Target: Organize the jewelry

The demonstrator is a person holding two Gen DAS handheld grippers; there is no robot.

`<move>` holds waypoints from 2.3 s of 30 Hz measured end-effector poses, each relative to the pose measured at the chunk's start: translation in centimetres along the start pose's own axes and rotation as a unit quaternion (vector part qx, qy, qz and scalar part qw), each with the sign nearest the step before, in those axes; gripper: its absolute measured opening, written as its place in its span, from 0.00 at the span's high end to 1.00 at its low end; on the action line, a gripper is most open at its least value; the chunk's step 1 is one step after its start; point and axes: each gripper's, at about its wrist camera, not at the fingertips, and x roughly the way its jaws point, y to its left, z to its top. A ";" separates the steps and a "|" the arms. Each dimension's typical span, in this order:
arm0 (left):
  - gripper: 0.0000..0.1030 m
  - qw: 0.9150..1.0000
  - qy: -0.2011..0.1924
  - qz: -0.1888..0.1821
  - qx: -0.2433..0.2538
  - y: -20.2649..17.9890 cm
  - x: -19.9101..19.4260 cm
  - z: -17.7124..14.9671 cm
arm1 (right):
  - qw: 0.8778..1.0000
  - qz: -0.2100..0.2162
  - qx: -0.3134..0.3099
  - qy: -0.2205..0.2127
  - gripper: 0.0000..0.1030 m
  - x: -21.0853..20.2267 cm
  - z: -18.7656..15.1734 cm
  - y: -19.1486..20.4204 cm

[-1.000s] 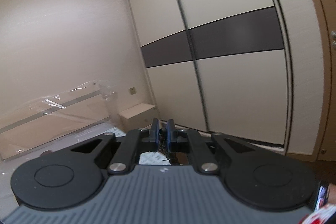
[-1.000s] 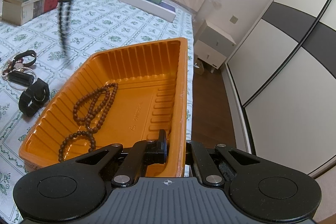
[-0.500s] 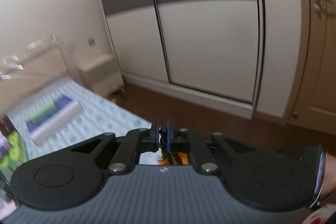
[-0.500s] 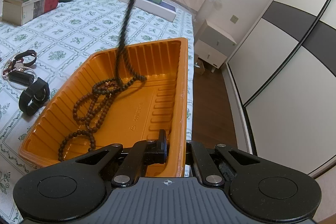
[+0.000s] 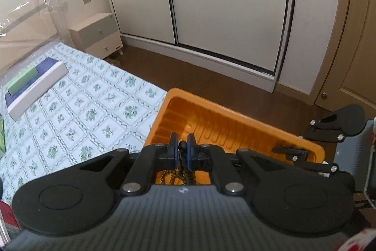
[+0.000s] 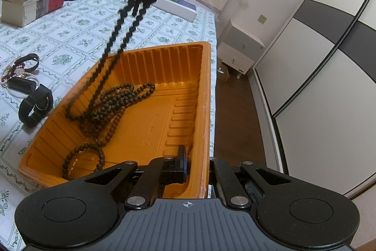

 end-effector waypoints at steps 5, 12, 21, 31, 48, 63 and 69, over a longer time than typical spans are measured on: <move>0.94 1.000 0.009 0.000 -0.007 -0.1 0.9 -0.5 | 1.000 0.001 0.000 0.002 0.97 0.1 -0.1 -0.1; 0.94 1.000 0.014 -0.002 -0.020 0.0 1.7 -0.8 | 1.000 0.001 0.000 0.002 0.97 0.1 -0.1 -0.1; 0.80 0.999 -0.010 0.008 -0.050 1.7 -0.4 -0.8 | 1.000 0.001 0.001 0.002 0.97 0.1 0.0 -0.1; 0.75 0.990 -0.036 0.073 -0.117 7.9 -7.9 -7.1 | 1.000 0.000 0.001 0.002 0.97 0.0 -0.1 0.0; 0.72 0.955 0.045 0.203 -0.212 10.3 -9.9 -27.2 | 1.000 -0.002 -0.001 0.005 0.97 -0.2 -0.2 -0.1; 0.75 0.925 0.012 0.239 -0.294 8.0 -6.9 -33.0 | 1.000 -0.002 0.001 0.006 0.97 -0.2 -0.3 -0.2; 0.83 0.921 0.011 0.245 -0.303 8.3 -6.1 -32.9 | 1.000 -0.003 0.001 0.007 0.97 -0.3 -0.3 -0.1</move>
